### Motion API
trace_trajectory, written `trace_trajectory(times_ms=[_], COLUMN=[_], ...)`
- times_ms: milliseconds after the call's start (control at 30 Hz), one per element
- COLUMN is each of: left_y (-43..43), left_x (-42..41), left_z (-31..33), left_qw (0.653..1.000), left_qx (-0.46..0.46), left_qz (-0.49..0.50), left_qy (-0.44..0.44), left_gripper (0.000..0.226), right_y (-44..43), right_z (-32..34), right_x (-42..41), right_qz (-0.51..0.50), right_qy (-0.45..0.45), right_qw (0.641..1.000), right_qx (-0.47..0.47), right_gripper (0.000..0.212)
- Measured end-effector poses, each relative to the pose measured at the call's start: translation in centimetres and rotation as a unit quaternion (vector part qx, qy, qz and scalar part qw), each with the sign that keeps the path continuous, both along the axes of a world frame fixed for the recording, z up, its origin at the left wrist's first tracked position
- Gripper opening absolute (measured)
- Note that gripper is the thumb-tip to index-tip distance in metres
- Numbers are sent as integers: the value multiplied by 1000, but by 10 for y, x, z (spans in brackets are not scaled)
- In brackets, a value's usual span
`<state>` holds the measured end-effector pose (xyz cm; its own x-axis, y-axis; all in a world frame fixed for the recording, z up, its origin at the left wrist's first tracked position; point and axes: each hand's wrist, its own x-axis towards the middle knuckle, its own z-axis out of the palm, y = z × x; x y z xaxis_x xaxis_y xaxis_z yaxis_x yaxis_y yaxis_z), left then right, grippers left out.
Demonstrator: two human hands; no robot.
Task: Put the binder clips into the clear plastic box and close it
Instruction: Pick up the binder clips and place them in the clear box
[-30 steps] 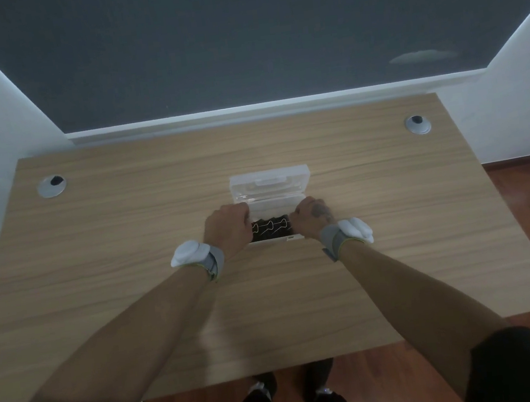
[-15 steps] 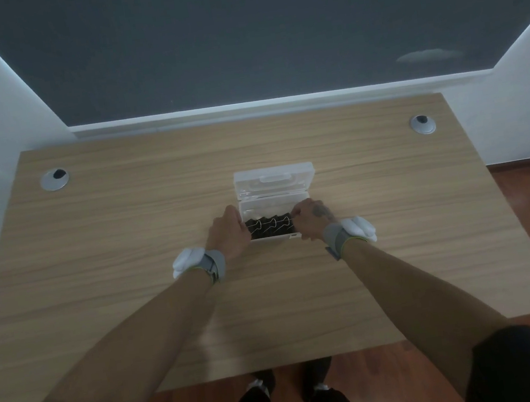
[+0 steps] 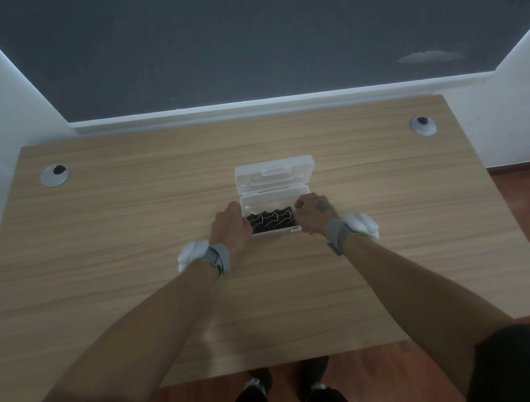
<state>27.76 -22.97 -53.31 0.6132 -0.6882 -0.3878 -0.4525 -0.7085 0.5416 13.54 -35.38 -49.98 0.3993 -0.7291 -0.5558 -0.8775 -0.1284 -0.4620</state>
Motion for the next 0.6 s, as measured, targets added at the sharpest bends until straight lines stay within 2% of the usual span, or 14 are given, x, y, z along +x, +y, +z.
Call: trace_trajectory(times_ms=[133, 300, 467, 533, 600], left_y=[-4, -4, -4, -7, -13], left_x=[1, 3, 10, 13, 16], left_z=[1, 1, 7, 14, 22], left_qw=[1000, 1000, 1000, 998, 991], left_qx=[7, 7, -3, -27, -48], left_qz=[-3, -1, 25, 56, 108], left_qy=[-10, -7, -7, 15, 65], left_gripper=[19, 21, 27, 30, 38], right_y=[-2, -5, -19, -25, -30], right_z=[2, 8, 8, 4, 2], right_x=[-5, -11, -17, -19, -20], right_qz=[-6, -16, -38, -101, -159], right_qy=[-7, 0, 16, -27, -119], right_qw=[1000, 992, 990, 988, 978], right_qx=[-20, -123, -133, -113, -69], right_gripper=[37, 33, 35, 35, 37])
